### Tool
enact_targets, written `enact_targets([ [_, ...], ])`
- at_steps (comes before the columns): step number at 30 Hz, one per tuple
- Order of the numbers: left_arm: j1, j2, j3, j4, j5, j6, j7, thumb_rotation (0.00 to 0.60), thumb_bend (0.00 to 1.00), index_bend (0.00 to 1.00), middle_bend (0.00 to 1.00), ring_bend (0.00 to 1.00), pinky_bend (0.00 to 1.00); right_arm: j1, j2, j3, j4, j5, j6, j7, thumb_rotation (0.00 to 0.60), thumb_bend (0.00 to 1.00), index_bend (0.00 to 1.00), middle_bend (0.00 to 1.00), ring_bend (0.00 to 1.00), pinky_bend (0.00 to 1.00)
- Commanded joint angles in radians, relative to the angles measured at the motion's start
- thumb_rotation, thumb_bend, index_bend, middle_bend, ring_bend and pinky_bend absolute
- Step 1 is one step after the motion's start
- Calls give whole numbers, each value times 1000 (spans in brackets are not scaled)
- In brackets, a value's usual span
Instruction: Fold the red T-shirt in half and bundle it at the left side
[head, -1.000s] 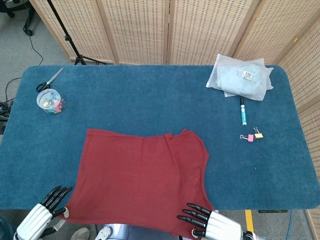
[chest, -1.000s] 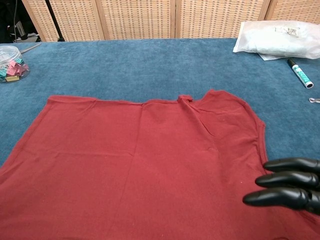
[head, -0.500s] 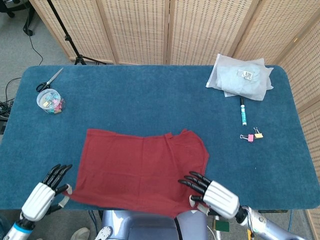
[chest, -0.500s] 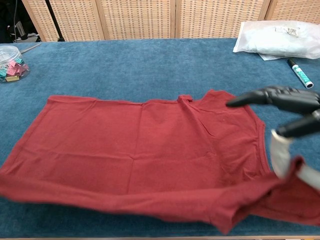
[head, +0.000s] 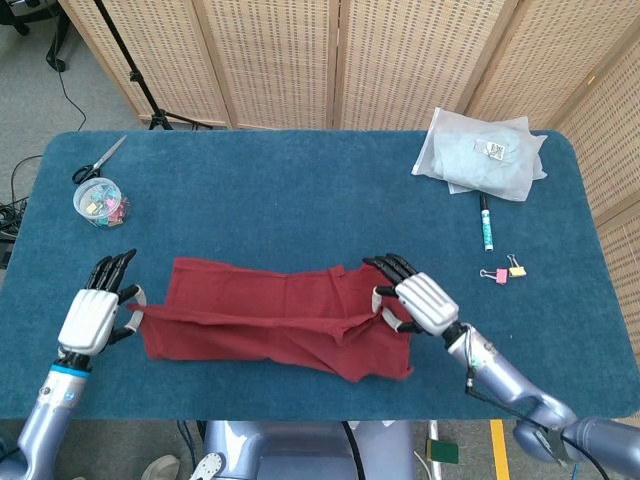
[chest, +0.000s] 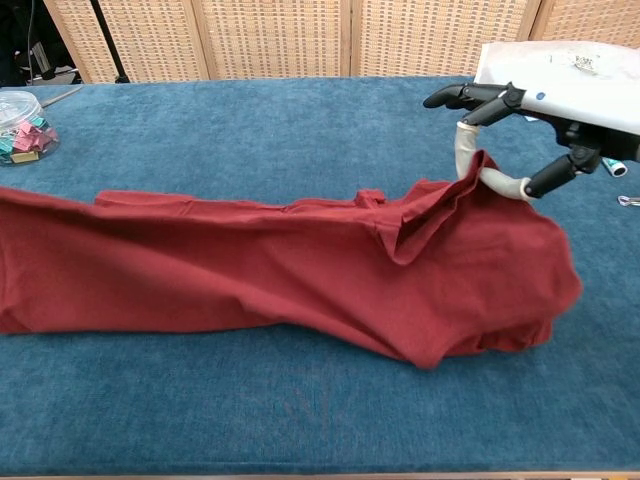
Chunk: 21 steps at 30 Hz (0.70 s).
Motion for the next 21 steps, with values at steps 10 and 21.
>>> enact_targets([
  [10, -135, -57, -120, 53, -272, -225, 212, 600, 565, 748, 0, 0, 0, 84, -118, 80, 217, 126, -155, 37, 600, 543, 668, 74, 0, 0],
  [21, -189, -128, -142, 169, -323, -273, 204, 600, 565, 748, 0, 0, 0, 122, -170, 114, 341, 184, -231, 54, 600, 543, 668, 74, 0, 0],
])
